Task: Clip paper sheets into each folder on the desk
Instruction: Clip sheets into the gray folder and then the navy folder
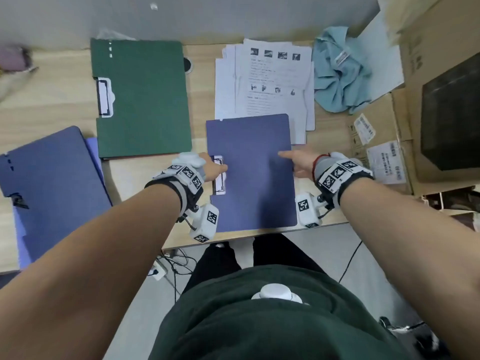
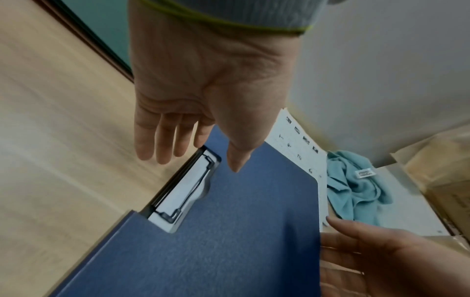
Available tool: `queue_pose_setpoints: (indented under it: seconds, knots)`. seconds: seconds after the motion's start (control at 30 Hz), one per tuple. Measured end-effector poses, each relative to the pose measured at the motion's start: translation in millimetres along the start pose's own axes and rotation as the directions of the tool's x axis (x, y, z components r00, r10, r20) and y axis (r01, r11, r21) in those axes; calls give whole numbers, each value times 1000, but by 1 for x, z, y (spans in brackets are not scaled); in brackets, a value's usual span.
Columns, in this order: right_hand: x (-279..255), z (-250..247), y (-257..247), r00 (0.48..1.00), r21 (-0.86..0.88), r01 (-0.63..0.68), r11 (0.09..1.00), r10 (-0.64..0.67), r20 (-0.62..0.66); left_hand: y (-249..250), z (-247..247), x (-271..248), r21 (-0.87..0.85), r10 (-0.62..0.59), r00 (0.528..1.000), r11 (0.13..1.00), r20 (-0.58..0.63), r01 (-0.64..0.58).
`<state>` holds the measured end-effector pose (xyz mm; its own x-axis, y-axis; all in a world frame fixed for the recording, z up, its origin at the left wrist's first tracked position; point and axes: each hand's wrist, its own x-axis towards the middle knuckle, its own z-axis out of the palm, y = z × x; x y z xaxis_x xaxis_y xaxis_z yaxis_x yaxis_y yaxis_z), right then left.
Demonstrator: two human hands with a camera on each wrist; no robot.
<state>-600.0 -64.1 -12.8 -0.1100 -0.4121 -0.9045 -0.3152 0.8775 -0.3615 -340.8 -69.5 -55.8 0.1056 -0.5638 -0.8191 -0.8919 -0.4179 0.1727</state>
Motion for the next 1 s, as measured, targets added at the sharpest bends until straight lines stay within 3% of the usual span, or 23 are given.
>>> queue_pose_setpoints:
  seconds: [0.1, 0.23, 0.33, 0.43, 0.53, 0.7, 0.83, 1.0]
  knots:
    - [15, 4, 6, 998, -104, -6, 995, -1, -67, 0, 12, 5, 14, -3, 1000, 1000, 20, 2]
    - [41, 2, 14, 999, -174, -6, 985, -3, -51, 1, 12, 7, 83, -81, 997, 993, 15, 80]
    - [43, 0, 17, 1000, -110, -11, 994, 8, -29, 0, 13, 12, 70, -126, 992, 990, 18, 125]
    - [49, -2, 22, 998, -86, 66, 994, -66, 9, -6, 20, 24, 44, -104, 994, 994, 34, 103]
    - [36, -1, 13, 984, 103, 177, 979, -179, 16, -12, 22, 30, -40, -86, 995, 995, 54, 89]
    - [14, -9, -31, 941, 195, 326, 925, -337, 21, -26, 1, 35, -211, -89, 995, 974, -39, 79]
    - [0, 2, -82, 898, 237, 425, 873, -440, 9, -28, -53, -9, -392, 8, 989, 918, -149, -67]
    - [-15, 49, -122, 891, 222, 421, 880, -447, 84, -58, -101, -15, -515, -87, 913, 845, -399, -145]
